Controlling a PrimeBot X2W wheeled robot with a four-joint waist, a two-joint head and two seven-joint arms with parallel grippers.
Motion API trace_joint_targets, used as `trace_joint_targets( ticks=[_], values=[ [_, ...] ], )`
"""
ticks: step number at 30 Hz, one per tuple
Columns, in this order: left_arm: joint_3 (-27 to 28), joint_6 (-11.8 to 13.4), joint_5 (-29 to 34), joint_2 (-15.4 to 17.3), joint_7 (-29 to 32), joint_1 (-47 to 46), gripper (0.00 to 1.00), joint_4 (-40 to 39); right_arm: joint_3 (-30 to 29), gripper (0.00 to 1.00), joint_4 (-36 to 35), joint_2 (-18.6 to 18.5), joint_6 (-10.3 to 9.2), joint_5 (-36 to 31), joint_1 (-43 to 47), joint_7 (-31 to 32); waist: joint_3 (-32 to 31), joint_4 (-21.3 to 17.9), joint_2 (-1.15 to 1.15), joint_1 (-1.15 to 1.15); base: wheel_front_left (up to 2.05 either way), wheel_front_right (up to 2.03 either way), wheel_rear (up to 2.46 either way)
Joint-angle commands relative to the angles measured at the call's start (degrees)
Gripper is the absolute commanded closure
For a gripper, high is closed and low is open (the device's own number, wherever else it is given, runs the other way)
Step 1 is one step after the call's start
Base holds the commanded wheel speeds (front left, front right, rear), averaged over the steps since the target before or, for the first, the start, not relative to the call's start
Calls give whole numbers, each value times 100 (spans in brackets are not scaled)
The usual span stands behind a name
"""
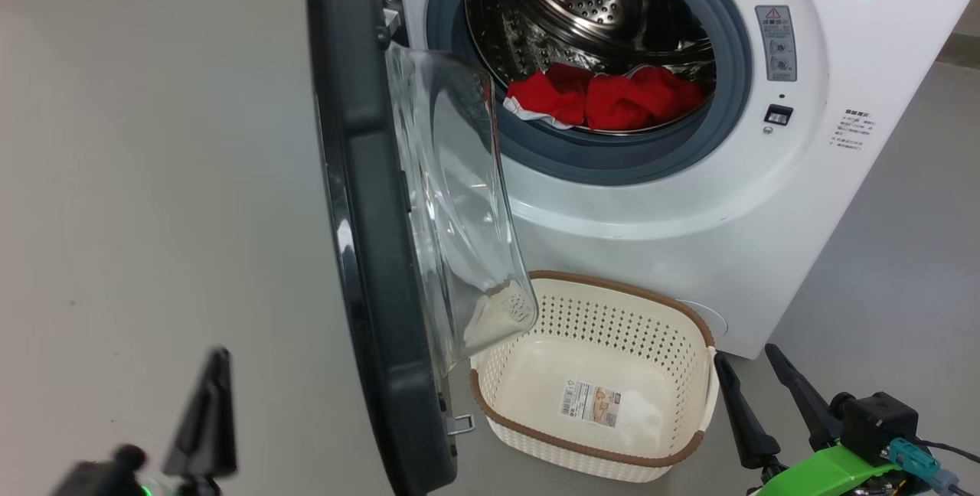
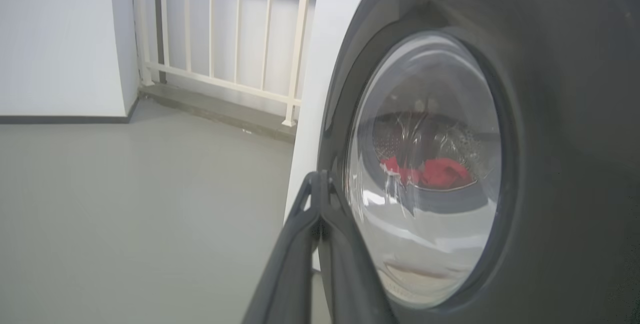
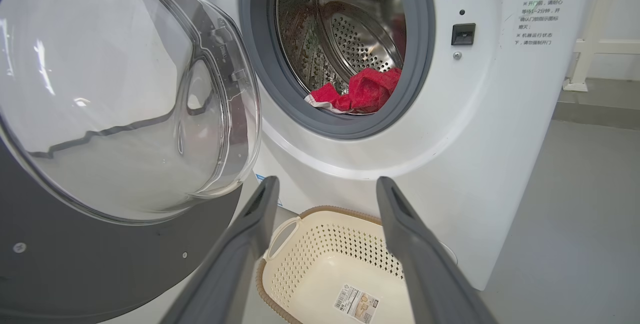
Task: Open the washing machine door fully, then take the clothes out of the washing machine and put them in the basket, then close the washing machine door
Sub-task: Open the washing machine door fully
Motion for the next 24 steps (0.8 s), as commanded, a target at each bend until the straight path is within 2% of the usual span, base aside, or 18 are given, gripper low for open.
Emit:
trace_joint_targets(
  ticks=[1,5,8,12,14,19,24],
  values=[
    [264,51,-33,62,-69,-295,100,-283,99,0,-152,-24,28,-93,-24,-68,-13,2,0,0,0,0,0],
    [442,131,-205,62,-69,-474,100,-1242,67,0,-190,-6,28,-115,6,-68,-20,5,0,0,0,0,0],
    [280,204,-391,62,-69,-547,100,-2084,49,0,-219,1,28,-131,14,-68,3,10,0,0,0,0,0],
    [-367,197,-421,62,-69,-452,100,-2846,43,0,-230,-6,28,-132,8,-68,37,-1,0,0,0,0,0],
    [-1046,112,-231,62,-69,-270,100,-3035,34,0,-239,-13,28,-140,-12,-68,69,-17,0,0,0,0,0],
    [-2141,41,-270,62,-65,33,100,-2706,44,0,-245,-23,28,-162,-41,-68,102,-37,0,0,0,0,0],
    [-2671,28,-561,62,40,157,100,-2088,63,0,-245,-22,28,-185,-80,-68,135,-45,0,0,0,0,0]
  ],
)
